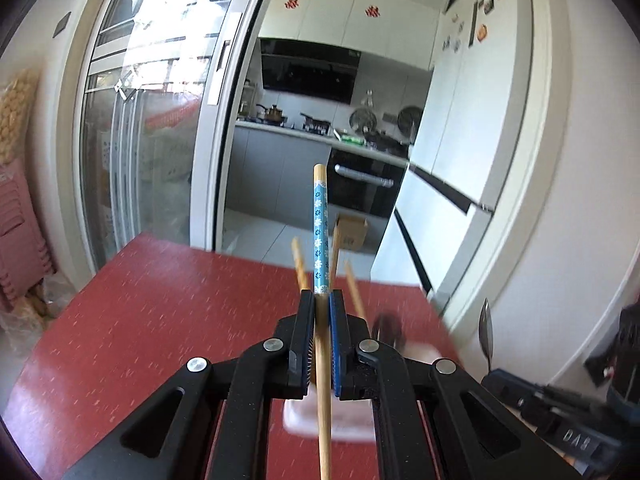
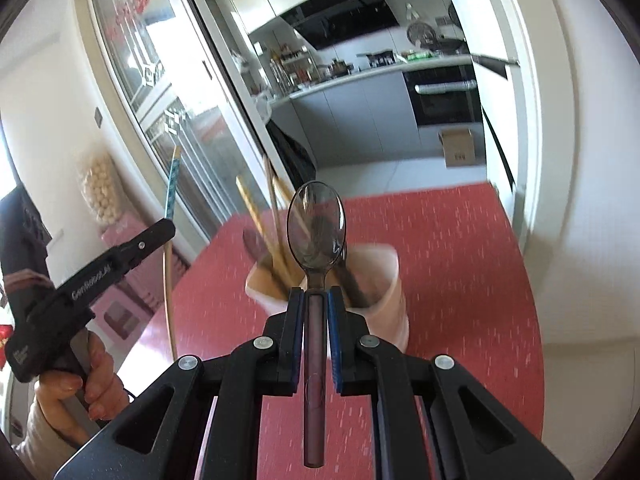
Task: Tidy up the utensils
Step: 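Lift the chopstick and spoon and carry them over the beige holder, then lower the chopstick and spoon into the holder with both tools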
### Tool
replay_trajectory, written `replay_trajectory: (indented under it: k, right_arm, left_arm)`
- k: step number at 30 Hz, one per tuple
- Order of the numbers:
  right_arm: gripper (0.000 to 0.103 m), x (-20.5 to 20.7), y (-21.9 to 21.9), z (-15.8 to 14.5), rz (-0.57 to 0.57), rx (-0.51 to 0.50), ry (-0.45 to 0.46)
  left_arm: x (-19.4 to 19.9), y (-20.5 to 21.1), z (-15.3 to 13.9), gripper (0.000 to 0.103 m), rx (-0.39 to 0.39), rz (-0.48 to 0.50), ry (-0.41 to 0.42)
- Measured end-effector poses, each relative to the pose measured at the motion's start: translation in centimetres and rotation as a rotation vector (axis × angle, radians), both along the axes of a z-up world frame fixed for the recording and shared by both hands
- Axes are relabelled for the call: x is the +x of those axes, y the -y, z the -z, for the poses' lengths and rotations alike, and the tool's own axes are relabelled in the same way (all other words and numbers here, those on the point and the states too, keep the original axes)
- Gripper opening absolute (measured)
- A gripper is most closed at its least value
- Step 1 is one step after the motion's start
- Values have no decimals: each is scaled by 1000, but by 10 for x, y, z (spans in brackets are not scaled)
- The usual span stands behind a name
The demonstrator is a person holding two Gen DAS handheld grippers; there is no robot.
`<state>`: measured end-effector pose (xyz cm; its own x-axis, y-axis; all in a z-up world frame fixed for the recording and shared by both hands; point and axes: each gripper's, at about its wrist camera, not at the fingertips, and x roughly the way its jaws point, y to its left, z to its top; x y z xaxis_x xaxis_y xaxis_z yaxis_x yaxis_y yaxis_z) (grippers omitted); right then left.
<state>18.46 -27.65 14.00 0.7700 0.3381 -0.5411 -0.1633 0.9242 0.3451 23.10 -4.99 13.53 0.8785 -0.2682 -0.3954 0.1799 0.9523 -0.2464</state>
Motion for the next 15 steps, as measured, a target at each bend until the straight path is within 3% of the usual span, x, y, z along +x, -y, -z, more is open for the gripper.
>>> replay_trajectory:
  k: [8,15]
  right_arm:
    - [13,49,7,-8,-7,21,84]
    - [13,69,2,-4,7,-13,173]
  left_arm:
    - [53,13,-6,37,-57,-33,39]
    - [67,28,0,37,-60,-50,128]
